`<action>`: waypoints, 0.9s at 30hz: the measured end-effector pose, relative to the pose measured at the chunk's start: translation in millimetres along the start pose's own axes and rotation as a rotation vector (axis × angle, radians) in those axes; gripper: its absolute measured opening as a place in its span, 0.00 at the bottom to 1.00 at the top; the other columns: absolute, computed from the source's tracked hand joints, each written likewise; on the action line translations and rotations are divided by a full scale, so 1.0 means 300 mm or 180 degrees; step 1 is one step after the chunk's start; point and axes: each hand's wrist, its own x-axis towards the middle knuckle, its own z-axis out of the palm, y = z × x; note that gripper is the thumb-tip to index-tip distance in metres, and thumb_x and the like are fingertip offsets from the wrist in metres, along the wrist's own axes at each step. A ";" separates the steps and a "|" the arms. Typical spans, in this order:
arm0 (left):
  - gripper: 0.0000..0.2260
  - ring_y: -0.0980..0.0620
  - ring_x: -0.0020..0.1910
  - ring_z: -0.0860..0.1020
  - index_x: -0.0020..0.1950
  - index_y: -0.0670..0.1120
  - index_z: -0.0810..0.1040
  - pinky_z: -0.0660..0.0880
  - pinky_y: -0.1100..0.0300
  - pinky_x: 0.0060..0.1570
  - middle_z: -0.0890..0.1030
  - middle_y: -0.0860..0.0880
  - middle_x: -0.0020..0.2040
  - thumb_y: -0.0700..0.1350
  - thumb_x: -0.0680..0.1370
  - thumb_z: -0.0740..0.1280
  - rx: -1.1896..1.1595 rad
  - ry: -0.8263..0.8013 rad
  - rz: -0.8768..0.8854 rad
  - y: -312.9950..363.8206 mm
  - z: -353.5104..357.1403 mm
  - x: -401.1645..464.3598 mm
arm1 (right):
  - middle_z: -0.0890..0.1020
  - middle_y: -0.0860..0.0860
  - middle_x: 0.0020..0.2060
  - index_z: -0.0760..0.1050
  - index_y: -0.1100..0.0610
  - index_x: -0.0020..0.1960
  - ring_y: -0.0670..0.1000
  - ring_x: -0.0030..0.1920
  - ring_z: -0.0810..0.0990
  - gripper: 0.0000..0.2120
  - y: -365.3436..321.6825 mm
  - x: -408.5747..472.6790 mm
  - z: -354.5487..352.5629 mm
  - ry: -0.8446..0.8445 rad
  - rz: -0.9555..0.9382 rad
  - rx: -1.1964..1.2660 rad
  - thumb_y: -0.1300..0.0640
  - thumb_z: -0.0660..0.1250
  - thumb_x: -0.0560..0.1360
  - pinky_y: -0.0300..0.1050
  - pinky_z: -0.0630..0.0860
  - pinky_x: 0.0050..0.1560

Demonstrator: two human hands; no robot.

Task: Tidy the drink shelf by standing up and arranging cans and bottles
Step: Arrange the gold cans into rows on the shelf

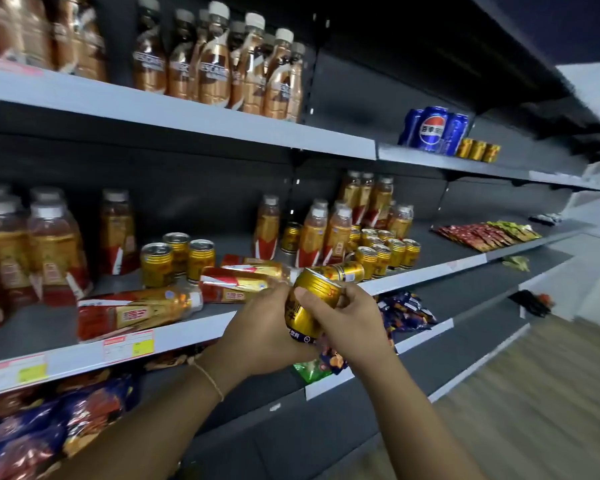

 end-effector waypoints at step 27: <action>0.32 0.66 0.41 0.75 0.70 0.51 0.70 0.71 0.76 0.36 0.80 0.56 0.48 0.59 0.69 0.75 -0.0471 -0.1515 0.0621 0.052 0.600 0.880 | 0.87 0.44 0.43 0.78 0.51 0.53 0.45 0.42 0.86 0.21 0.323 0.605 -0.658 0.1350 0.0020 -0.0336 0.58 0.83 0.65 0.39 0.81 0.39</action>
